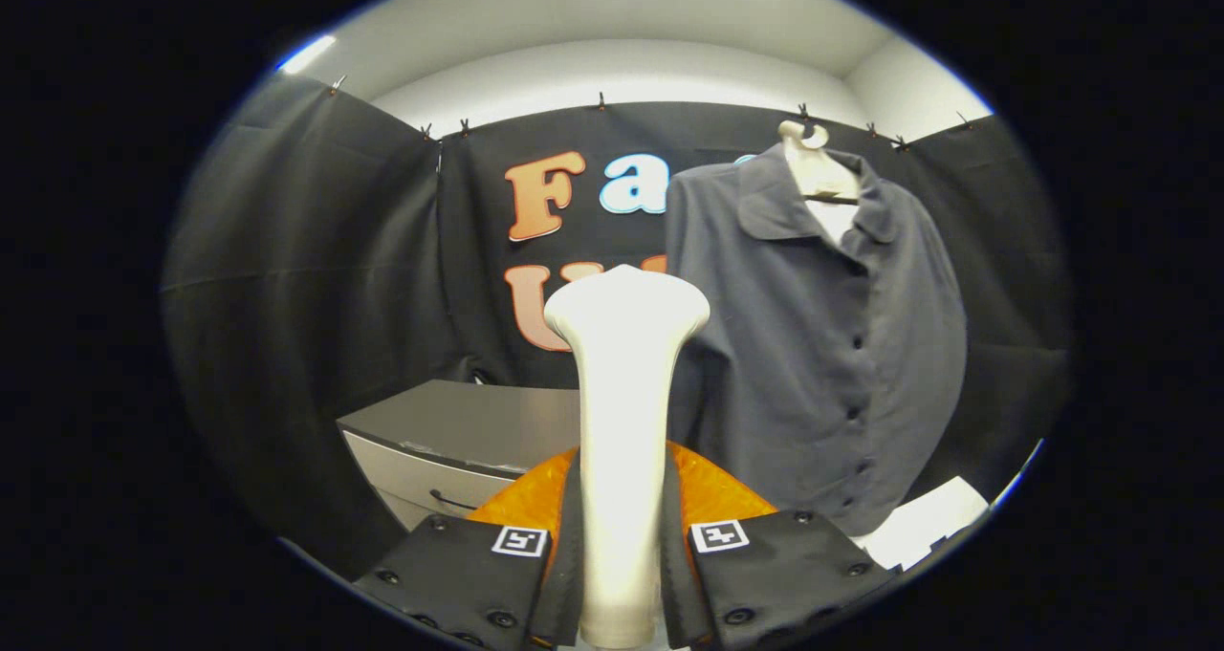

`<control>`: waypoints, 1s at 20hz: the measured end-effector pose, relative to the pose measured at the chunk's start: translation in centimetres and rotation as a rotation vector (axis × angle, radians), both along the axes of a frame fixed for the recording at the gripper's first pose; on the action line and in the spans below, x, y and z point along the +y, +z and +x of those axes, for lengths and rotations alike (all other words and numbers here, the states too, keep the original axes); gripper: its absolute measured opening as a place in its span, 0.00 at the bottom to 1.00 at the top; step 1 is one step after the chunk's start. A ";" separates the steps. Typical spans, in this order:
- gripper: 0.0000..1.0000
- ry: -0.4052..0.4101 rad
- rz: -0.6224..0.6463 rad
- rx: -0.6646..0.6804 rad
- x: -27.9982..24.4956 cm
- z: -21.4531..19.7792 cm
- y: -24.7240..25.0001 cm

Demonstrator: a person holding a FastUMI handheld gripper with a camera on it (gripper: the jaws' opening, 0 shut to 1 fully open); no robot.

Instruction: Iron the clothes twice with a garment steamer, once on the left side and once on the right side.

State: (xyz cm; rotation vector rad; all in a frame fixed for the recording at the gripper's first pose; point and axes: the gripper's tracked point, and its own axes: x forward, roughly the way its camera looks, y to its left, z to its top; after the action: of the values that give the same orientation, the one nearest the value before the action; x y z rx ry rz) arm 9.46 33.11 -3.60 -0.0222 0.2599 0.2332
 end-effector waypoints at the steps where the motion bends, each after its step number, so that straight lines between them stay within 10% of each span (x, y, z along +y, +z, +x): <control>1: 0.41 -0.011 0.005 -0.013 -1.6 -0.9 0.9; 20: 0.41 -0.010 0.030 -0.041 -26.9 -4.9 2.6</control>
State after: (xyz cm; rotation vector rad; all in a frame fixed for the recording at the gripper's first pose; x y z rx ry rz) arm 4.52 6.22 -0.99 0.0042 0.2160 0.2265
